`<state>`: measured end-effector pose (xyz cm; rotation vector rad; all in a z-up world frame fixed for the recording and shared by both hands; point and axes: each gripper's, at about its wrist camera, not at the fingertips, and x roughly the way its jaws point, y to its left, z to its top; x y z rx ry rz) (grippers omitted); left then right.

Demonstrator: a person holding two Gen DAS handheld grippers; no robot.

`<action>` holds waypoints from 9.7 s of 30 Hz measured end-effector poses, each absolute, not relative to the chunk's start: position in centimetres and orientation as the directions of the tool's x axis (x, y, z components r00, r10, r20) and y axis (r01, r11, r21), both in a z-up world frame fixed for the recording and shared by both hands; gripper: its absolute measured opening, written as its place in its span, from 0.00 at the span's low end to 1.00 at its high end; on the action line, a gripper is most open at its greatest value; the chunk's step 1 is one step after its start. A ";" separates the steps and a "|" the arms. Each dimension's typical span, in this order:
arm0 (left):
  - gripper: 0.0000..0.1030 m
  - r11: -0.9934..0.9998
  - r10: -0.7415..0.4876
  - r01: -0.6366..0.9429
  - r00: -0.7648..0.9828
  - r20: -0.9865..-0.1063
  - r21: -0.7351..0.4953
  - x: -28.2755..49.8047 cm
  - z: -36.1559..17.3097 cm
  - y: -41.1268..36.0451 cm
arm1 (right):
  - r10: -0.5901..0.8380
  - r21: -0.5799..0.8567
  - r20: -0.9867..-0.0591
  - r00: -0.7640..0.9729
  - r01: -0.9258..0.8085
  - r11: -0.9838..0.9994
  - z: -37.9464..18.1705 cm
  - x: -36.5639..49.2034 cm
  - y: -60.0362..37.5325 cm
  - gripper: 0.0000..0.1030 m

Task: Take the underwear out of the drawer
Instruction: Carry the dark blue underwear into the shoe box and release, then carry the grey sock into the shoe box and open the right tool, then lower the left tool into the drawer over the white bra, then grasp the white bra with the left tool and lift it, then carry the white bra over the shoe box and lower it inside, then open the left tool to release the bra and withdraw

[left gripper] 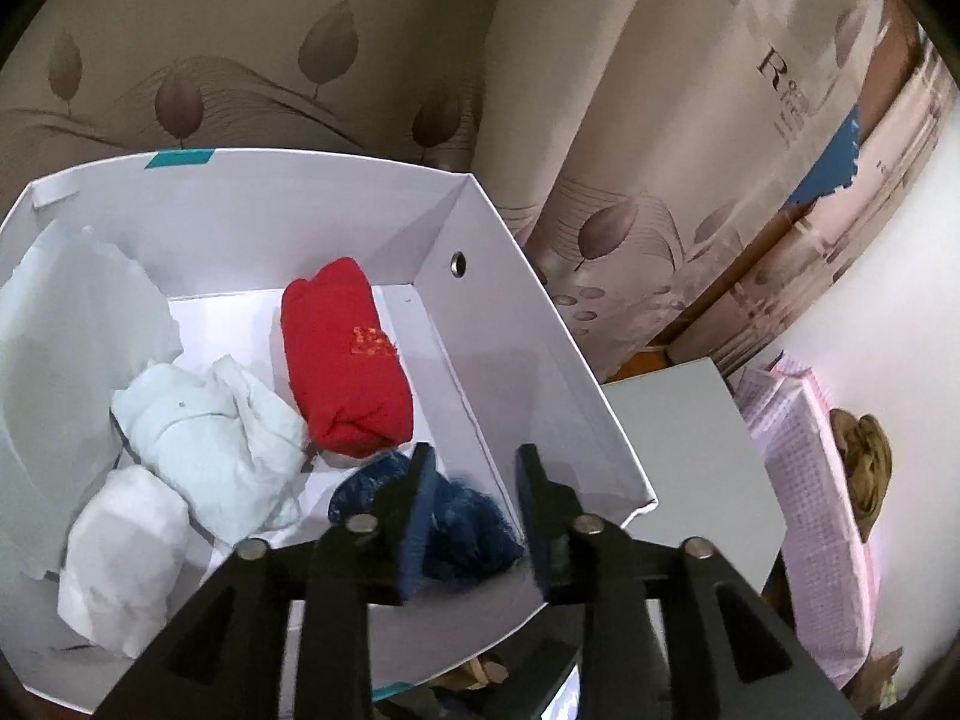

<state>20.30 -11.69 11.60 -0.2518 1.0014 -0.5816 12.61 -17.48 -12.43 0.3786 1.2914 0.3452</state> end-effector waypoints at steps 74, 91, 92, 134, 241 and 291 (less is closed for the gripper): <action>0.63 0.942 -0.337 0.230 0.623 -0.706 -0.246 6.4 4.0 7.7 | 0.095 0.001 -0.737 0.669 -0.140 0.990 9.3 24.3 -18.1 0.40; 0.63 0.943 -0.312 0.242 0.405 -0.859 -0.229 8.1 -0.5 5.7 | 0.311 0.314 -0.409 0.858 -0.187 0.931 9.2 7.2 -22.8 0.71; 0.63 0.945 -0.308 0.229 0.389 -0.868 -0.233 8.3 -0.9 5.7 | 0.313 0.322 -0.420 0.852 -0.183 0.929 8.4 6.6 -22.9 0.71; 0.71 0.933 -0.264 -0.239 0.047 -0.964 -0.267 13.6 -16.1 6.1 | 0.540 0.460 -0.451 0.710 -0.334 0.823 3.2 4.4 -21.9 0.75; 0.24 0.829 -0.560 0.344 0.531 -0.636 -0.442 17.5 19.0 -2.0 | 0.501 0.460 -0.533 0.682 -0.263 0.848 1.8 6.0 -21.6 0.85; 0.55 0.958 -0.258 0.280 0.752 -0.607 -0.060 10.1 16.8 -1.7 | 0.460 0.355 -0.610 0.645 -0.296 0.887 1.1 6.2 -19.0 0.85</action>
